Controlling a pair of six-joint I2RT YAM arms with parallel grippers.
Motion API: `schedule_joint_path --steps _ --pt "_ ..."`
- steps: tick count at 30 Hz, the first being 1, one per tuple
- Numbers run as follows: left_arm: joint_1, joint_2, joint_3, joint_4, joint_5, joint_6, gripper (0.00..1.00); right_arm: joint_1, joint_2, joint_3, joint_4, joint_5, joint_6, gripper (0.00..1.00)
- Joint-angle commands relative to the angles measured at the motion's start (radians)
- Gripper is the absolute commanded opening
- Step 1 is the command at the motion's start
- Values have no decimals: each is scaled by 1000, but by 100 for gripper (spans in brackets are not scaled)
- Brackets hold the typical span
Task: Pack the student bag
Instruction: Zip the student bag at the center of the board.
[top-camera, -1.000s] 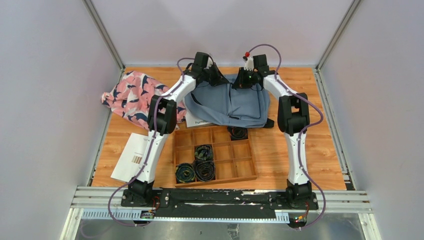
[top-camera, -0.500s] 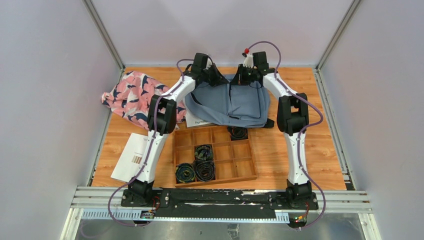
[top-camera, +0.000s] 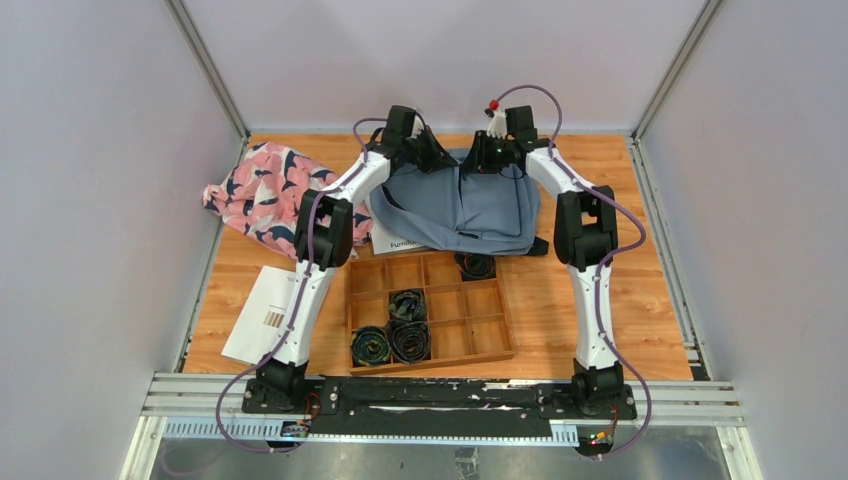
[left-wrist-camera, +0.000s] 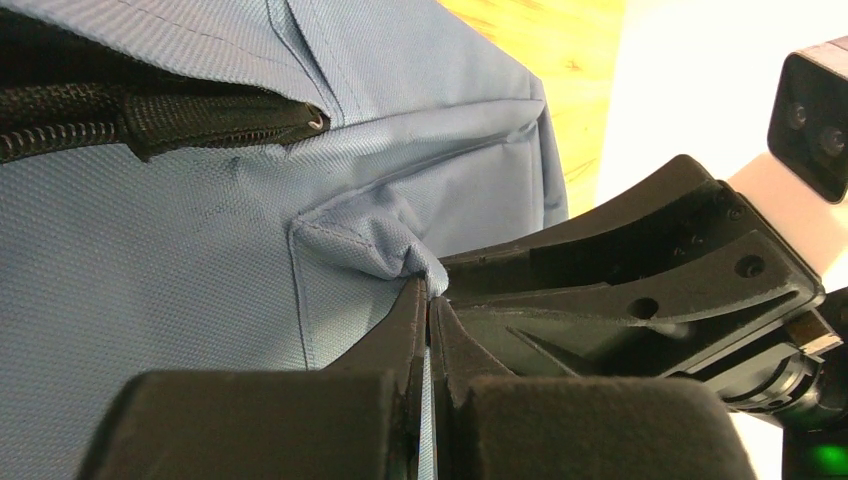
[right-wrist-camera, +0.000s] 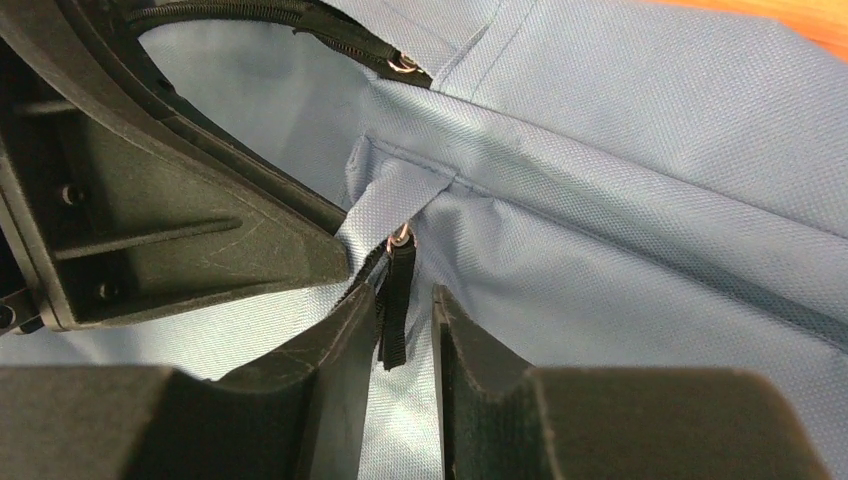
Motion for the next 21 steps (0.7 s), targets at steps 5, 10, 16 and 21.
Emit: schedule_joint_path --steps 5,10,16,21 --pt "11 29 12 59 30 -18 0 9 9 -15 -9 12 -10 17" --pt "12 31 10 58 30 -18 0 8 -25 -48 5 26 -11 0" --pt "16 32 6 63 31 -22 0 9 -88 -139 22 13 -9 0" --pt "21 35 6 74 31 -31 0 15 -140 -227 25 -1 -8 0"
